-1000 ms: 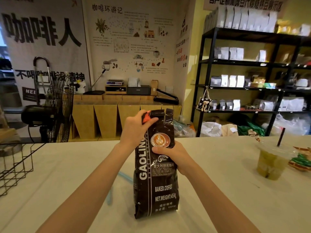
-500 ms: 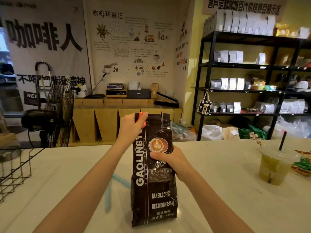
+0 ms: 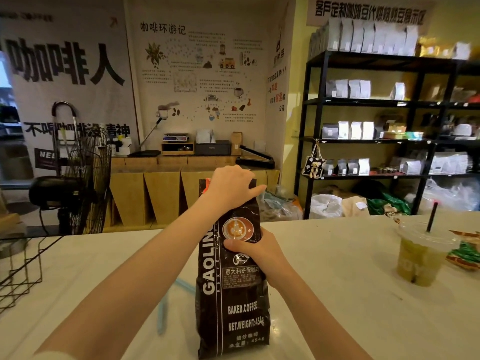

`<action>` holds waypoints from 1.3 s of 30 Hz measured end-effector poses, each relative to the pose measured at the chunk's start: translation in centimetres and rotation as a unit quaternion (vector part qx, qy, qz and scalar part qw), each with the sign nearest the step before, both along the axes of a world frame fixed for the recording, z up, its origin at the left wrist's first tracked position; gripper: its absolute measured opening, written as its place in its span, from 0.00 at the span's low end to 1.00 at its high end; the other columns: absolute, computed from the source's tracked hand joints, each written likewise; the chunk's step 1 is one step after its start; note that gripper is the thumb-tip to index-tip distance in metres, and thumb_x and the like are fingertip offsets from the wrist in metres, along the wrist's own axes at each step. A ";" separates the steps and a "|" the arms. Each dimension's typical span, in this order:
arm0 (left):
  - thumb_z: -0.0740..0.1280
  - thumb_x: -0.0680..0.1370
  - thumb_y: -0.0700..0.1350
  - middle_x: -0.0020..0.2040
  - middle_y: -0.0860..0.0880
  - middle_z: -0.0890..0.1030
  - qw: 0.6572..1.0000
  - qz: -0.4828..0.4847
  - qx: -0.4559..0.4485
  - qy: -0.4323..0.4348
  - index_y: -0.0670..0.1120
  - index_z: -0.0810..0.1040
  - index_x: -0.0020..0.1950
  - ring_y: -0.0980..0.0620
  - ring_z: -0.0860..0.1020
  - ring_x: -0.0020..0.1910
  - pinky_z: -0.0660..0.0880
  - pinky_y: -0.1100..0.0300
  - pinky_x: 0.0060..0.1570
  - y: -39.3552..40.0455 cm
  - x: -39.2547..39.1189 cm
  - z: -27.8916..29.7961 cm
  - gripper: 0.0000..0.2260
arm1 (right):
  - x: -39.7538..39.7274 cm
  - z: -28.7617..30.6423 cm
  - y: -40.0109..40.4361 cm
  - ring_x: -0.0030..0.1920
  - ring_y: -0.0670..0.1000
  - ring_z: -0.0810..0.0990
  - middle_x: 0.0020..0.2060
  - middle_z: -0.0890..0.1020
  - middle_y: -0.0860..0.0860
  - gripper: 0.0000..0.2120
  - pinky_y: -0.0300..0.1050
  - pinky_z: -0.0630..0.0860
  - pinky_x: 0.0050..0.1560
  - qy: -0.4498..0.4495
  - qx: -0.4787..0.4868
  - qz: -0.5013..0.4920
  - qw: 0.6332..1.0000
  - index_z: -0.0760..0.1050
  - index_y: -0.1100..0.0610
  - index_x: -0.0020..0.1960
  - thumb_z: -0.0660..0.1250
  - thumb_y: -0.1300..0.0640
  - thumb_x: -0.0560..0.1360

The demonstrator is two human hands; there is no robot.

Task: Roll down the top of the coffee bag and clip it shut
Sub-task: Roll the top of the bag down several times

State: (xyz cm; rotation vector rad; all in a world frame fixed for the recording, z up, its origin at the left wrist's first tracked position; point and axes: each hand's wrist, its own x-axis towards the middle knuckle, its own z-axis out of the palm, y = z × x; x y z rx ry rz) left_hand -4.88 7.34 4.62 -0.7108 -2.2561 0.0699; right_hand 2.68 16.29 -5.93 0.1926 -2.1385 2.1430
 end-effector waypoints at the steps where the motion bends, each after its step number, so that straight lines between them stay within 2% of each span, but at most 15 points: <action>1: 0.53 0.76 0.61 0.40 0.46 0.81 1.000 -0.012 0.010 0.009 0.45 0.77 0.54 0.50 0.75 0.35 0.68 0.58 0.32 0.1 0.0 -0.1 0.24 | 0.1 0.0 0.0 0.45 0.50 0.84 0.46 0.85 0.52 0.23 0.42 0.80 0.43 0.000 -0.001 -0.002 1.000 0.76 0.56 0.54 0.78 0.58 0.60; 6: 0.56 0.77 0.58 0.28 0.50 0.71 0.994 -0.089 0.057 0.026 0.44 0.78 0.37 0.52 0.70 0.27 0.63 0.60 0.27 0.1 -0.2 -0.8 0.21 | 0.3 -0.1 0.0 0.45 0.49 0.84 0.46 0.85 0.51 0.23 0.41 0.79 0.43 0.003 -0.013 -0.009 1.000 0.77 0.55 0.54 0.78 0.58 0.61; 8: 0.57 0.76 0.56 0.22 0.50 0.71 0.988 -0.116 0.072 0.067 0.44 0.74 0.29 0.51 0.70 0.21 0.57 0.64 0.22 -0.3 -0.5 -1.1 0.22 | 0.4 -0.3 -0.2 0.44 0.49 0.84 0.45 0.85 0.51 0.21 0.42 0.79 0.44 0.009 -0.017 -0.019 1.000 0.78 0.54 0.52 0.78 0.57 0.61; 10: 0.58 0.76 0.54 0.19 0.50 0.71 0.986 -0.107 0.063 0.107 0.45 0.71 0.25 0.55 0.65 0.17 0.50 0.69 0.22 -0.7 -0.3 -1.4 0.21 | 0.5 -0.3 -0.5 0.44 0.48 0.84 0.44 0.85 0.50 0.19 0.40 0.79 0.43 0.014 -0.017 -0.034 0.999 0.78 0.54 0.51 0.78 0.57 0.62; 12: 0.58 0.76 0.53 0.19 0.51 0.72 0.985 -0.096 0.048 0.135 0.45 0.71 0.25 0.56 0.64 0.17 0.52 0.67 0.21 -0.7 -0.1 -1.7 0.21 | 0.7 -0.1 -0.6 0.44 0.48 0.84 0.45 0.85 0.50 0.18 0.39 0.79 0.43 0.020 -0.023 -0.041 0.999 0.78 0.54 0.52 0.76 0.53 0.64; 15: 0.57 0.76 0.54 0.20 0.50 0.73 0.985 -0.099 0.051 0.135 0.45 0.73 0.27 0.54 0.68 0.17 0.58 0.65 0.19 -0.5 0.1 -1.6 0.21 | 1.3 -0.1 -0.4 0.46 0.47 0.83 0.47 0.84 0.49 0.16 0.40 0.79 0.44 0.006 -0.063 -0.018 0.998 0.75 0.51 0.55 0.71 0.49 0.69; 17: 0.56 0.77 0.54 0.20 0.49 0.73 0.985 -0.105 0.070 0.114 0.45 0.73 0.27 0.53 0.68 0.17 0.58 0.64 0.19 -0.5 0.0 -1.5 0.22 | 1.7 -0.6 0.0 0.46 0.46 0.83 0.48 0.83 0.49 0.16 0.40 0.79 0.43 0.001 -0.124 -0.021 0.992 0.71 0.47 0.57 0.69 0.51 0.71; 20: 0.57 0.77 0.54 0.23 0.48 0.73 0.984 -0.099 0.127 0.072 0.44 0.76 0.30 0.51 0.71 0.23 0.61 0.62 0.24 -0.9 -0.3 -1.4 0.21 | 2.1 -1.7 0.8 0.50 0.54 0.83 0.51 0.82 0.55 0.15 0.47 0.79 0.45 0.012 -0.195 -0.057 0.979 0.74 0.50 0.54 0.72 0.57 0.68; 23: 0.59 0.77 0.53 0.28 0.50 0.72 0.975 -0.099 0.198 0.019 0.43 0.77 0.34 0.52 0.70 0.29 0.61 0.60 0.30 -0.9 -0.3 -1.4 0.18 | 2.6 -2.4 0.7 0.47 0.55 0.83 0.46 0.84 0.56 0.09 0.49 0.80 0.46 0.004 -0.211 -0.051 0.976 0.78 0.56 0.45 0.74 0.61 0.65; 26: 0.60 0.77 0.52 0.29 0.51 0.72 0.966 -0.097 0.240 0.001 0.44 0.78 0.35 0.53 0.69 0.31 0.62 0.59 0.35 -0.6 -0.2 -1.5 0.17 | 2.9 -2.6 0.3 0.42 0.53 0.85 0.41 0.86 0.55 0.10 0.47 0.80 0.41 -0.004 -0.239 -0.063 0.969 0.78 0.59 0.44 0.74 0.63 0.65; 28: 0.60 0.77 0.52 0.29 0.49 0.75 0.960 -0.096 0.262 -0.001 0.43 0.79 0.36 0.54 0.70 0.31 0.62 0.60 0.35 -0.5 -0.2 -1.6 0.17 | 3.2 -2.6 0.0 0.43 0.53 0.85 0.41 0.86 0.54 0.09 0.45 0.81 0.41 0.023 -0.216 -0.091 0.972 0.78 0.59 0.45 0.74 0.61 0.66; 31: 0.62 0.76 0.51 0.30 0.47 0.80 0.951 -0.100 0.292 0.013 0.43 0.81 0.36 0.55 0.71 0.30 0.63 0.60 0.35 -0.5 -0.1 -1.8 0.16 | 3.9 -2.6 -0.7 0.42 0.49 0.84 0.39 0.86 0.50 0.05 0.38 0.79 0.38 0.093 -0.166 -0.117 0.975 0.77 0.60 0.44 0.71 0.61 0.70; 34: 0.63 0.76 0.50 0.27 0.51 0.75 0.943 -0.104 0.316 0.018 0.44 0.81 0.34 0.55 0.70 0.28 0.63 0.61 0.35 -0.6 0.3 -1.5 0.15 | 4.4 -2.9 -1.3 0.45 0.48 0.83 0.42 0.85 0.49 0.02 0.38 0.79 0.40 0.128 -0.134 -0.127 0.974 0.78 0.56 0.44 0.67 0.59 0.73; 39: 0.64 0.74 0.47 0.24 0.51 0.72 0.920 -0.112 0.375 0.011 0.44 0.78 0.27 0.58 0.65 0.23 0.64 0.60 0.34 -1.0 0.5 -1.1 0.16 | 4.6 -2.9 -2.1 0.48 0.43 0.82 0.52 0.82 0.47 0.06 0.35 0.78 0.41 0.148 -0.113 -0.134 0.973 0.79 0.58 0.43 0.64 0.59 0.75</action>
